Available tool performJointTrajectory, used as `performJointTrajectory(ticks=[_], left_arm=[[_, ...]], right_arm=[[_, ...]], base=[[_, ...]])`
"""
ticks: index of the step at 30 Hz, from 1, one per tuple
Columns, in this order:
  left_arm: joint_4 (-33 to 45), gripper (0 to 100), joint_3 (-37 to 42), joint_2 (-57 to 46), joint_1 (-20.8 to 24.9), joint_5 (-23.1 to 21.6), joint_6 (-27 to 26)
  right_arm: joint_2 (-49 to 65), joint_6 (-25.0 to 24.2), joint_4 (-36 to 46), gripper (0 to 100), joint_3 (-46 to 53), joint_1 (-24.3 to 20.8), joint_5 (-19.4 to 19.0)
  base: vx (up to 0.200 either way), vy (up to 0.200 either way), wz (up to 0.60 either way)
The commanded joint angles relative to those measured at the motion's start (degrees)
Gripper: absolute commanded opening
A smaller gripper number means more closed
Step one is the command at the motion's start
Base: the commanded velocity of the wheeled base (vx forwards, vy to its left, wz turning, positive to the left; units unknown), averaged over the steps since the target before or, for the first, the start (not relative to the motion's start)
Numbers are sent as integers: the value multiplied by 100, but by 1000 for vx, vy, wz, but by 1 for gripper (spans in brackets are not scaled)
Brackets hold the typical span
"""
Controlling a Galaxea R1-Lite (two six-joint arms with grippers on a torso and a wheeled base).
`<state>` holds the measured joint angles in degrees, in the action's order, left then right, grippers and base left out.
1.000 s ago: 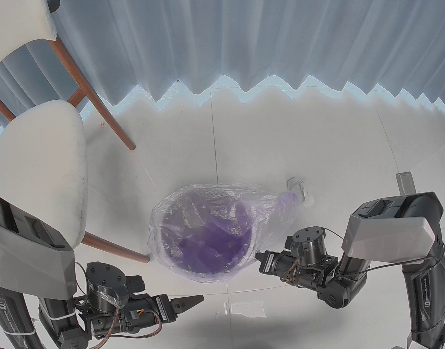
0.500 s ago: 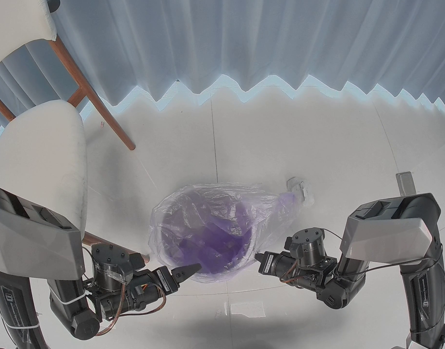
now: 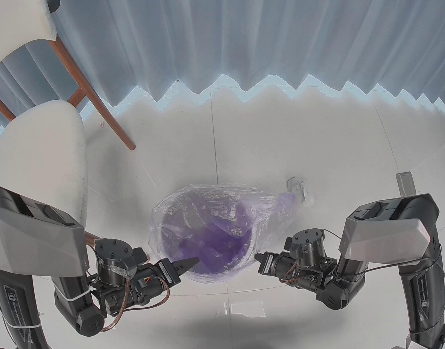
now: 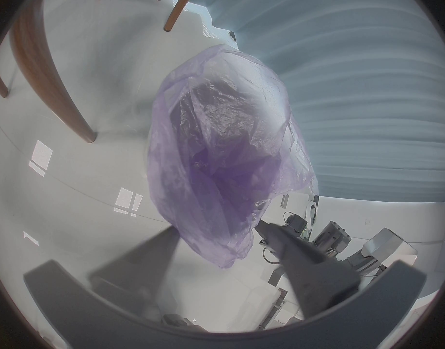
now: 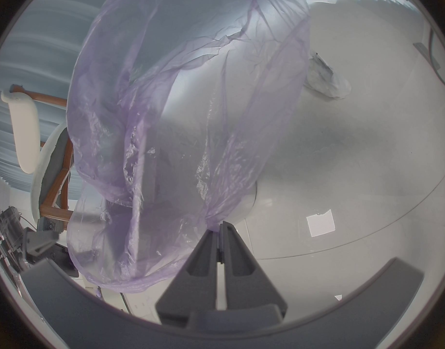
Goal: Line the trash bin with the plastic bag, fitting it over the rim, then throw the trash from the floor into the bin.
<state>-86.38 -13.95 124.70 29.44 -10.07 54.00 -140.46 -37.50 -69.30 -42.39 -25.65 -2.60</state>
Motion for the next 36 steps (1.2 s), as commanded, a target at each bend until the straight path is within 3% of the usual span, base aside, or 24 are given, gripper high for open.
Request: performJointTrajectory(ticks=[1, 6, 11, 36], left_arm=[[-1, 0, 15, 28, 18, 5, -4], [7, 0, 173, 63, 88, 31, -74], [-1, 0, 410, 248, 79, 67, -558], [-1, 0, 234, 1180, 9, 1007, -1208]], right_arm=[[-8, 6, -4, 0, 2, -2, -4], [-8, 6, -4, 0, 11, -2, 5], [-43, -3, 5, 0, 2, -10, -4], [-350, -3, -312, 0, -217, -98, 225]], base=[[0, 0, 0], [0, 0, 0], [0, 0, 0], [0, 0, 0]])
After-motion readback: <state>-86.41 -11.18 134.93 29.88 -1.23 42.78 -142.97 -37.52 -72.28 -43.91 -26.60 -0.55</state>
